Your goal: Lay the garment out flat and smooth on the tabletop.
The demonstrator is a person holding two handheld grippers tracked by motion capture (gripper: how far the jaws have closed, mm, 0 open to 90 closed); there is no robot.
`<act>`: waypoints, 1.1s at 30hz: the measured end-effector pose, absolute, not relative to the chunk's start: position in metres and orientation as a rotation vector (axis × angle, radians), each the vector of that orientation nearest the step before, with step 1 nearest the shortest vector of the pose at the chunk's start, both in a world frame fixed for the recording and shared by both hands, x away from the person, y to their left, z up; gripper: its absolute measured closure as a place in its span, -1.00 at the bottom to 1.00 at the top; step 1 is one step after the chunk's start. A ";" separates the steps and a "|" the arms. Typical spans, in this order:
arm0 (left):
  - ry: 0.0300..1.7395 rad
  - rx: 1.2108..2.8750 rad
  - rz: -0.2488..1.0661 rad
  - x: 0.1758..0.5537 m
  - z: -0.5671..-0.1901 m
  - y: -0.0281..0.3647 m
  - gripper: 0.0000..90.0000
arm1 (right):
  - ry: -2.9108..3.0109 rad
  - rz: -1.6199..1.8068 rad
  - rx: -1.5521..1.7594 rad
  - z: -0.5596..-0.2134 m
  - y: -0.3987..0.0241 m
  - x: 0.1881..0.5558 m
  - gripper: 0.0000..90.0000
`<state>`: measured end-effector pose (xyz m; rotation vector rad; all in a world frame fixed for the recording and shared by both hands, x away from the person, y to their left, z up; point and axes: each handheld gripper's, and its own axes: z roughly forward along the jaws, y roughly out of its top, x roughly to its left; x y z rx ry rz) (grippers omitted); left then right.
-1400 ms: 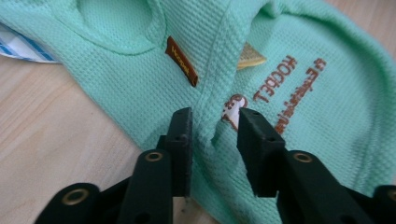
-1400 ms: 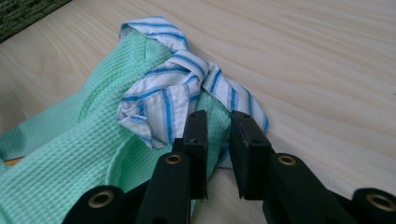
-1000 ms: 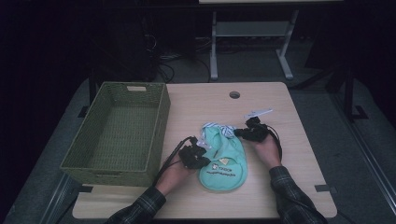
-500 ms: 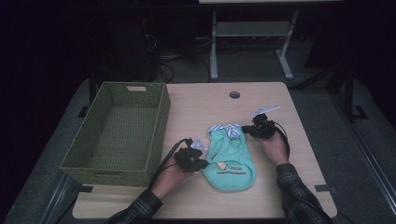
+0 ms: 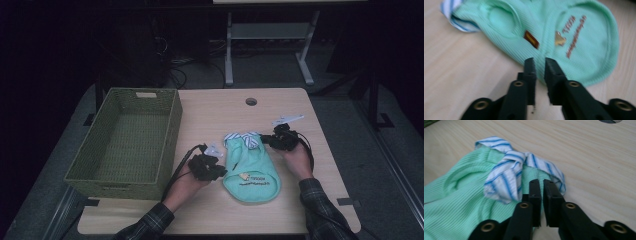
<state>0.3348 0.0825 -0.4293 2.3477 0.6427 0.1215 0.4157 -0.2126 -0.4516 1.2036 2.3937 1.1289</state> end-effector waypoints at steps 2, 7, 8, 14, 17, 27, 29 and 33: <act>0.650 2.341 0.131 0.341 -0.427 0.081 0.98 | 2.397 1.137 1.193 -0.451 -0.215 0.410 0.99; 0.685 2.330 0.166 0.361 -0.422 0.076 0.99 | 2.416 1.161 1.188 -0.450 -0.220 0.395 0.99; 0.696 2.322 0.170 0.365 -0.421 0.074 0.99 | 2.421 1.162 1.182 -0.450 -0.220 0.392 0.99; 0.720 2.308 0.203 0.390 -0.421 0.067 0.99 | 2.444 1.161 1.151 -0.448 -0.223 0.377 0.99; 0.733 2.305 0.203 0.404 -0.421 0.063 0.99 | 2.462 1.163 1.153 -0.450 -0.222 0.368 0.99; 0.728 2.357 0.253 0.437 -0.437 0.040 0.99 | 2.532 1.111 1.136 -0.458 -0.219 0.340 1.00; 0.757 2.369 0.253 0.441 -0.444 0.037 0.99 | 2.547 1.098 1.128 -0.461 -0.219 0.336 0.99; 0.790 2.397 0.253 0.449 -0.456 0.036 0.99 | 2.560 1.072 1.136 -0.464 -0.222 0.331 1.00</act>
